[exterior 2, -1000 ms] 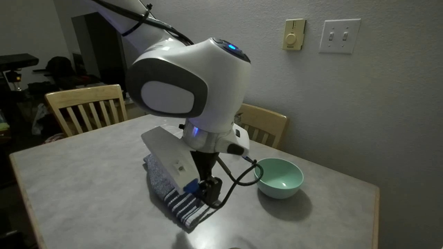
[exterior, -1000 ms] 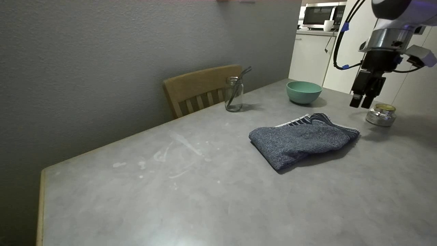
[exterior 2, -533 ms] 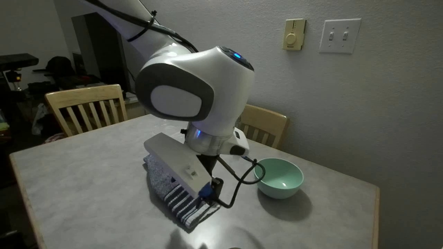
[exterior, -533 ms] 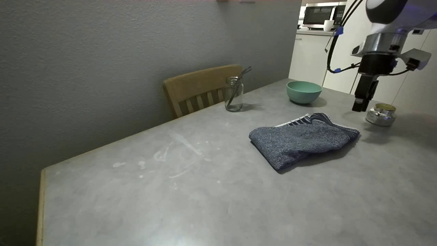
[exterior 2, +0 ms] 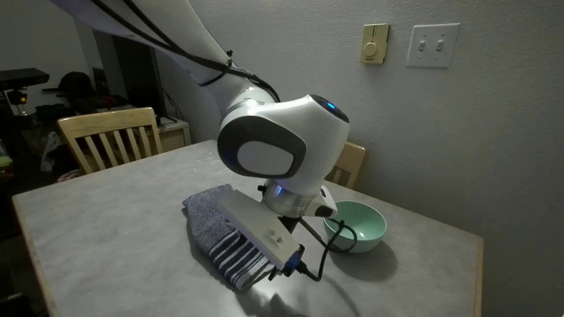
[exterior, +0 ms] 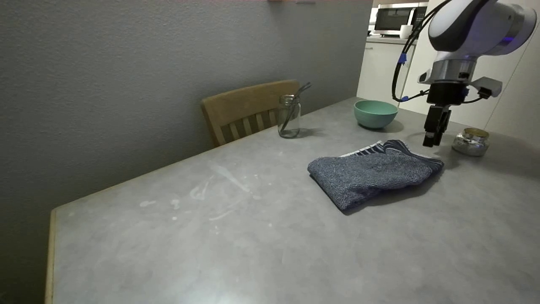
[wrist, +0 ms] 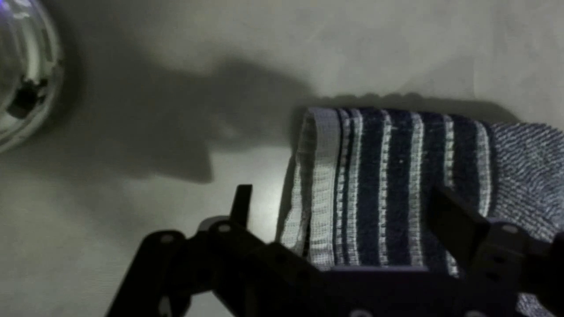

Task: Unfold the towel from right to left

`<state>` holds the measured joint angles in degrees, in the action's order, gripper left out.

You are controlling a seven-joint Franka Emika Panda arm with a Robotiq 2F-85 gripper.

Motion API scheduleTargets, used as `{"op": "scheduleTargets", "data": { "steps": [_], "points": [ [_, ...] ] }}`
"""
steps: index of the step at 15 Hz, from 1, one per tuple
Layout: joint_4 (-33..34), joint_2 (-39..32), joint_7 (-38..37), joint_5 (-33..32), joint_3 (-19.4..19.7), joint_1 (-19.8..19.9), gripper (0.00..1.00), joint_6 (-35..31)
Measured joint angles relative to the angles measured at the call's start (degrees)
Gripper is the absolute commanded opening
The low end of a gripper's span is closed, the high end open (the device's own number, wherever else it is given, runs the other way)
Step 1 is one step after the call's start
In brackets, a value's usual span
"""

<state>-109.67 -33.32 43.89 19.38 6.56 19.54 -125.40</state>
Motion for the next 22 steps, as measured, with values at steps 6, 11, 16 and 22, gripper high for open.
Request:
{"op": "scheduleTargets", "data": {
  "steps": [6, 11, 16, 22],
  "points": [
    [1.1, -3.1, -9.3, 8.9, -2.1, 2.6, 1.00, -4.7],
    [0.8, -3.6, -13.0, 11.2, -3.5, 4.6, 1.00, -6.0],
    [0.7, -4.0, -11.3, 13.5, -6.3, 7.6, 1.00, -3.3],
    [1.9, -4.6, -5.7, 13.7, -6.7, 8.7, 0.68, 0.7]
  ]
}}
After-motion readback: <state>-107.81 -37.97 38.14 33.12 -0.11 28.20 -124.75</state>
